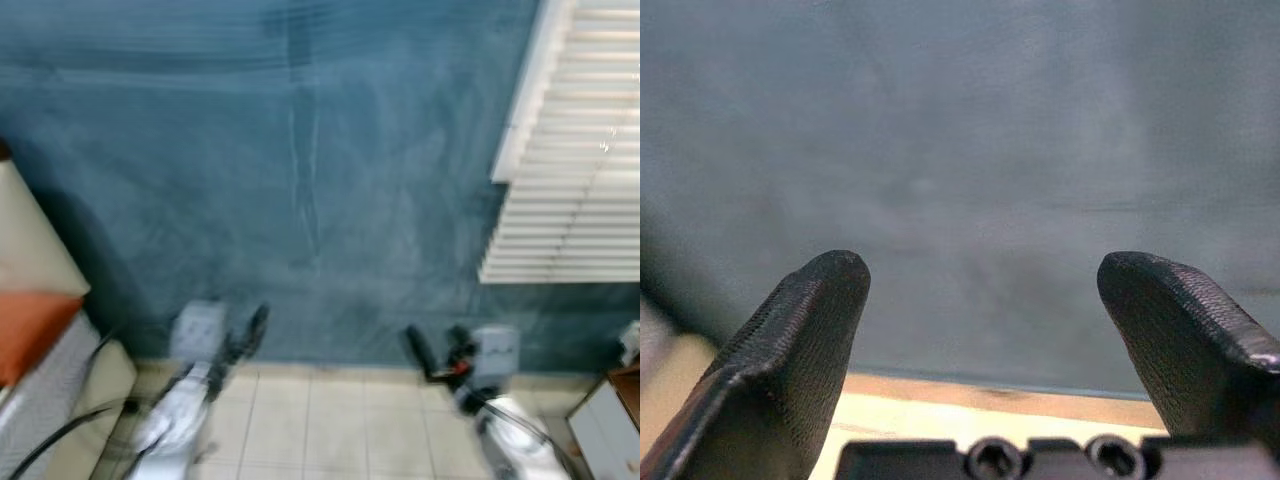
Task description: Clean up the room
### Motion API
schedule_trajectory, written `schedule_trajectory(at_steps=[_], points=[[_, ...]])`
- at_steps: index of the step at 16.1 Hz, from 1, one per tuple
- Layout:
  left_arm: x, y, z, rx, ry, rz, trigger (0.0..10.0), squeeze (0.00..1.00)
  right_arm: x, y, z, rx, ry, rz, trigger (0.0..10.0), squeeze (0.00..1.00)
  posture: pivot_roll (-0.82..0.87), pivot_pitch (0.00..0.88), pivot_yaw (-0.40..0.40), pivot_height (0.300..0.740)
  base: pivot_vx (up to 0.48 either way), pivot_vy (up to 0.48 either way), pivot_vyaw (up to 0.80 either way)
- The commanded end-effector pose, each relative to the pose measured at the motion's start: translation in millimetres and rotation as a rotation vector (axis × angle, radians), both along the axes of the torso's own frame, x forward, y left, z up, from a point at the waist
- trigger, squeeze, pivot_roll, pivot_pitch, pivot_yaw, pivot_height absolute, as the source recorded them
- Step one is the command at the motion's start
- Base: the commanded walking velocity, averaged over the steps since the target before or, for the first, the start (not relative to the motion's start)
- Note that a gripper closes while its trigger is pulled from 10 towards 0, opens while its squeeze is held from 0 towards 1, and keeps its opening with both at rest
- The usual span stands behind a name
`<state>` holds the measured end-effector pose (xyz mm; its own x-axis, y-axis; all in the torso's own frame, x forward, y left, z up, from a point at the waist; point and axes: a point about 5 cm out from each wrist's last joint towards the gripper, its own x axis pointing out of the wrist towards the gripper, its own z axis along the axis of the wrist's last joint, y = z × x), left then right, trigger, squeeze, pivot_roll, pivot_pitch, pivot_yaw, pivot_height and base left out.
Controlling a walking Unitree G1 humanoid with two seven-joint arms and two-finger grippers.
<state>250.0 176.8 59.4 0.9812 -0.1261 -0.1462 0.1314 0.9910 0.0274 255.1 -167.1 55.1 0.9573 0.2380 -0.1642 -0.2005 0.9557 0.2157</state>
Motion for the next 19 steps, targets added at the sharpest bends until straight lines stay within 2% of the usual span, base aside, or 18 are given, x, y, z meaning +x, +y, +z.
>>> schedule_trajectory(at_steps=[1, 2, 4, 5, 6, 7, 8, 9, 10, 12, 15, 17, 19], points=[[-11.1, 0.1, -0.4, 0.010, 0.040, -0.015, 10.0, 0.00, -2.0, -6.2, -1.1, 0.010, 0.018, 0.002, 10.0, 0.00, -0.06, 0.000, 0.023, 0.740, 0.000, 0.000, 0.00], [-21.3, 4.8, -2.7, -0.009, 0.059, 0.006, 10.0, 0.00, -2.9, -8.0, -1.5, 0.010, 0.020, 0.001, 10.0, 0.00, -0.05, 0.000, 0.021, 0.740, 0.000, 0.000, 0.00], [-18.1, 2.7, -1.6, 0.000, 0.048, 0.009, 10.0, 0.00, -2.8, -8.4, -1.4, 0.008, 0.022, 0.002, 10.0, 0.00, -0.04, 0.000, 0.013, 0.740, 0.000, 0.000, 0.00], [1.1, -3.2, -2.4, -0.019, 0.039, 0.012, 10.0, 0.00, 3.0, -7.2, -1.6, 0.021, 0.022, -0.004, 10.0, 0.00, -0.03, 0.000, 0.008, 0.740, 0.000, 0.000, 0.00], [22.1, -12.3, -10.4, 0.027, 0.095, -0.041, 10.0, 0.00, 15.6, -13.0, -7.0, 0.048, 0.064, -0.074, 10.0, 0.00, -0.04, 0.000, 0.014, 0.740, 0.000, 0.000, 0.00], [32.4, -15.5, -13.4, 0.024, 0.118, -0.037, 10.0, 0.00, 21.3, -18.9, -15.7, 0.083, 0.127, -0.127, 10.0, 0.00, -0.04, 0.000, 0.014, 0.740, 0.000, 0.000, 0.00], [40.4, -27.2, -31.7, 0.052, 0.232, -0.095, 10.0, 0.00, 27.0, -27.9, -34.2, 0.096, 0.234, -0.208, 10.0, 0.00, -0.05, 0.000, 0.021, 0.740, 0.000, 0.000, 0.00], [41.2, -34.2, -51.6, 0.072, 0.353, -0.120, 10.0, 0.00, 28.9, -25.5, -51.2, 0.102, 0.346, -0.217, 10.0, 0.00, -0.06, 0.000, 0.022, 0.740, 0.000, 0.000, 0.00], [31.1, -38.1, -74.7, 0.054, 0.514, -0.109, 10.0, 0.00, 22.3, -19.3, -70.2, 0.073, 0.481, -0.230, 10.0, 0.00, -0.08, 0.000, 0.037, 0.740, 0.000, 0.000, 0.00], [19.2, -44.5, -91.0, 0.067, 0.632, -0.105, 10.0, 0.00, 9.7, -12.5, -87.8, 0.051, 0.617, -0.253, 10.0, 0.00, -0.08, 0.000, 0.037, 0.740, 0.000, 0.000, 0.00], [6.1, -62.1, -103.0, 0.067, 0.739, -0.127, 10.0, 0.00, -8.6, 7.5, -105.8, 0.067, 0.758, -0.207, 10.0, 0.00, -0.11, 0.000, 0.044, 0.740, 0.000, 0.000, 0.00], [-5.8, -61.2, -112.1, 0.053, 0.807, -0.109, 10.0, 0.00, -14.5, 15.9, -110.5, 0.039, 0.790, -0.148, 10.0, 0.00, -0.12, 0.000, 0.049, 0.740, 0.000, 0.000, 0.00], [-8.9, -58.3, -114.5, 0.050, 0.818, -0.090, 10.0, 0.00, -17.2, 16.2, -112.4, 0.040, 0.803, -0.153, 10.0, 0.00, -0.12, 0.000, 0.048, 0.740, 0.000, 0.000, 0.00]])
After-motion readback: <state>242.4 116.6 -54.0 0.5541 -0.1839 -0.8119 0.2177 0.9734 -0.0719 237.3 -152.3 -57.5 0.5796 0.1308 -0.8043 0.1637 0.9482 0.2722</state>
